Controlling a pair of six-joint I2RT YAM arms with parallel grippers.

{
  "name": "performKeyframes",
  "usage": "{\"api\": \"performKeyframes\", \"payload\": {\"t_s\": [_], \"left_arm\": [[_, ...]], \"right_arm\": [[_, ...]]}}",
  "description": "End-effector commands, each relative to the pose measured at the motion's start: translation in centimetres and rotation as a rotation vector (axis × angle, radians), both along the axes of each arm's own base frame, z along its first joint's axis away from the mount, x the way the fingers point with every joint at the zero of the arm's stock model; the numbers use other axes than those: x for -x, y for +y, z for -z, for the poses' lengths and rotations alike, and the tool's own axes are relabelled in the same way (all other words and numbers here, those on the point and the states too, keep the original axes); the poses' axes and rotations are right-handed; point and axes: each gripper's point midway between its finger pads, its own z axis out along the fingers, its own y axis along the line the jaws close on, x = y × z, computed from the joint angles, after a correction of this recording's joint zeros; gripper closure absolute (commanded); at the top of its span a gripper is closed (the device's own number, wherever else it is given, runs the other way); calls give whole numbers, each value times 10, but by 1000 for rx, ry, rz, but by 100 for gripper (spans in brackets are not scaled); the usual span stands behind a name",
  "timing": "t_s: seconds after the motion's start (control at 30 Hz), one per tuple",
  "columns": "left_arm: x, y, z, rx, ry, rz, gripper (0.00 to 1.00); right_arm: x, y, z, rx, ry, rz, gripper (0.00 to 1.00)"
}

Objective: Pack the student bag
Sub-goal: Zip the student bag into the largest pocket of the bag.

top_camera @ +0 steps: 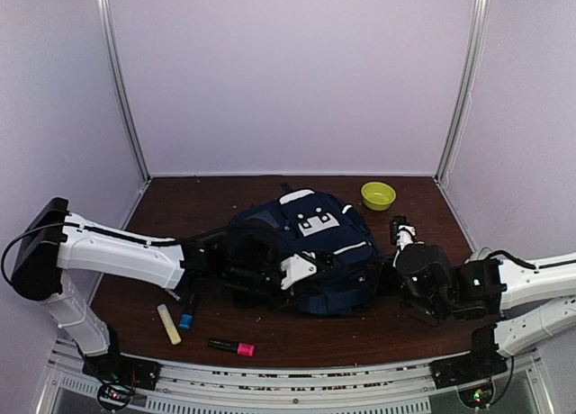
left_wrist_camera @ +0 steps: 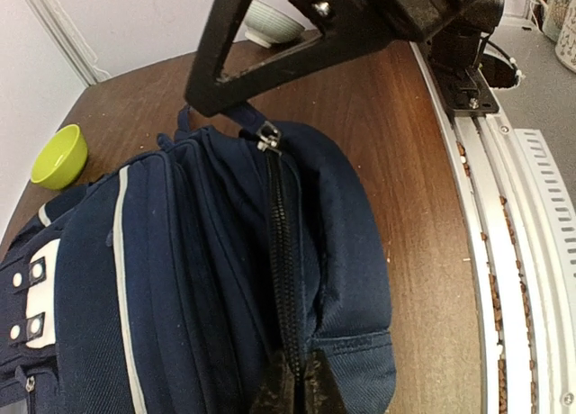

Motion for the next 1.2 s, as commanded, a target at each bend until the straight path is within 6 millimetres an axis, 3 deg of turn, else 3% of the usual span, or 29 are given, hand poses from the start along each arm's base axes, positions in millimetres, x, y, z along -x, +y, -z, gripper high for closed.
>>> {"api": "performKeyframes", "payload": {"t_s": [0.0,0.33,0.47,0.67,0.8,0.9,1.1,1.17], "left_arm": [[-12,26,-39,88,-12,-95,100],[-9,84,-75,136,-19,-161,100],[-10,109,-86,165,-19,-212,100],[-6,138,-121,306,4,-284,100],[-7,159,-129,356,11,-331,100],[-8,165,-126,357,14,-354,100],[-9,157,-111,320,54,-342,100],[-9,152,-105,304,66,-333,95]], "right_arm": [[-8,-26,11,40,-26,106,100],[-12,-30,28,40,-8,128,100],[-15,-31,28,39,-10,137,100],[-21,-31,22,40,-26,149,100],[-32,-33,16,45,-42,164,100],[-43,-31,8,27,-55,161,100],[-51,-20,-14,29,-90,129,100],[-50,-18,-16,23,-91,115,100]]}}
